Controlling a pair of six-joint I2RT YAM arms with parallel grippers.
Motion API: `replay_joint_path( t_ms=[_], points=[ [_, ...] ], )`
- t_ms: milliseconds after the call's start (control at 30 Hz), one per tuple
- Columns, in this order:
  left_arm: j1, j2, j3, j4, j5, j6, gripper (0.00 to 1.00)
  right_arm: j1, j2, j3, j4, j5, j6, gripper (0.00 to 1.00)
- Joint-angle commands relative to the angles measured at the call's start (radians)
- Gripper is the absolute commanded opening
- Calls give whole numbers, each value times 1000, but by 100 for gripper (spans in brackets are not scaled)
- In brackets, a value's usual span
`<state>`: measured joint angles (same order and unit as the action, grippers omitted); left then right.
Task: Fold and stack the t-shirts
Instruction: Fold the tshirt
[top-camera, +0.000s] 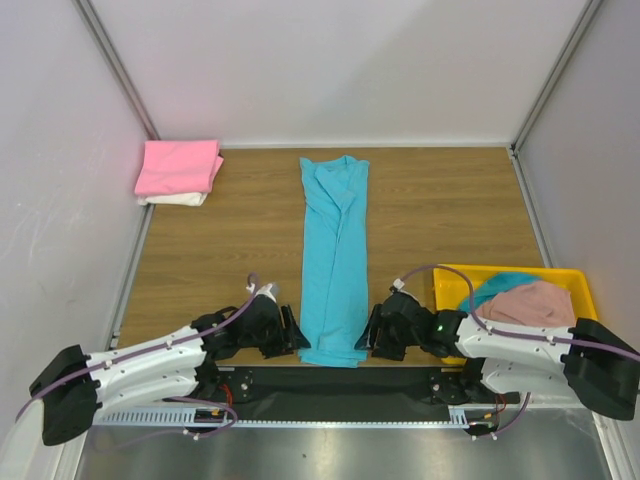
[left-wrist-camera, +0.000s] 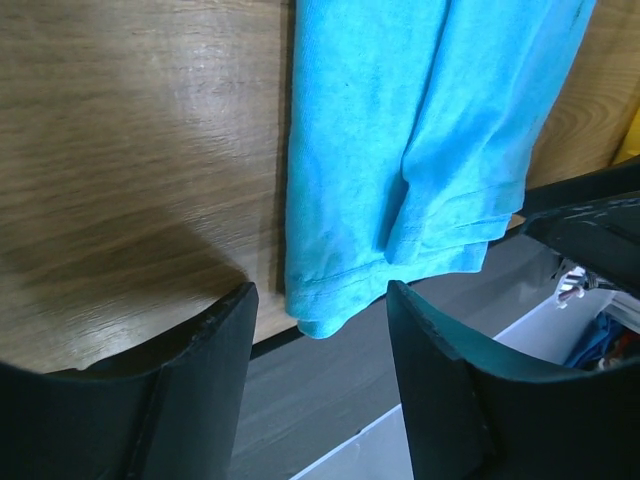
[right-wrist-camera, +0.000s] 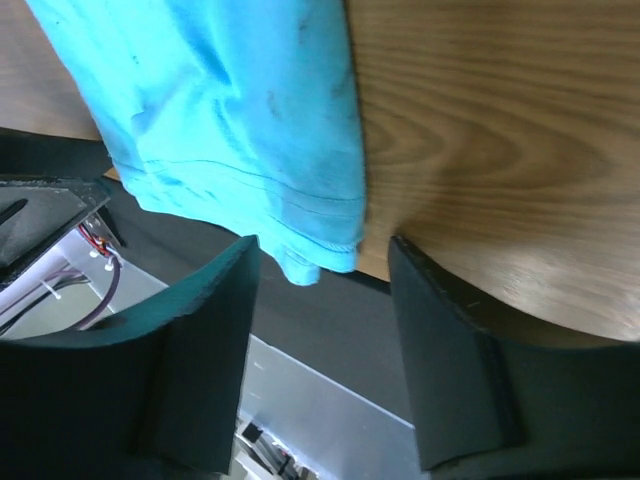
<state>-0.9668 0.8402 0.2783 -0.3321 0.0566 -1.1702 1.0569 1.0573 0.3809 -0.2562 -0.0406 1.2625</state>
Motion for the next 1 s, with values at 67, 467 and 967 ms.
replay_joint_path(
  t_ms=[67, 467, 967],
  points=[
    [-16, 25, -30, 51, 3, -6, 57, 29, 50, -34, 84, 39, 46, 56],
    [-27, 49, -37, 44, -23, -17, 22, 41, 95, -10, 83, 76, 26, 5],
    [-26, 28, 108, -99, -127, 46, 0, -11, 12, 127, -57, 102, -64, 0]
  ],
)
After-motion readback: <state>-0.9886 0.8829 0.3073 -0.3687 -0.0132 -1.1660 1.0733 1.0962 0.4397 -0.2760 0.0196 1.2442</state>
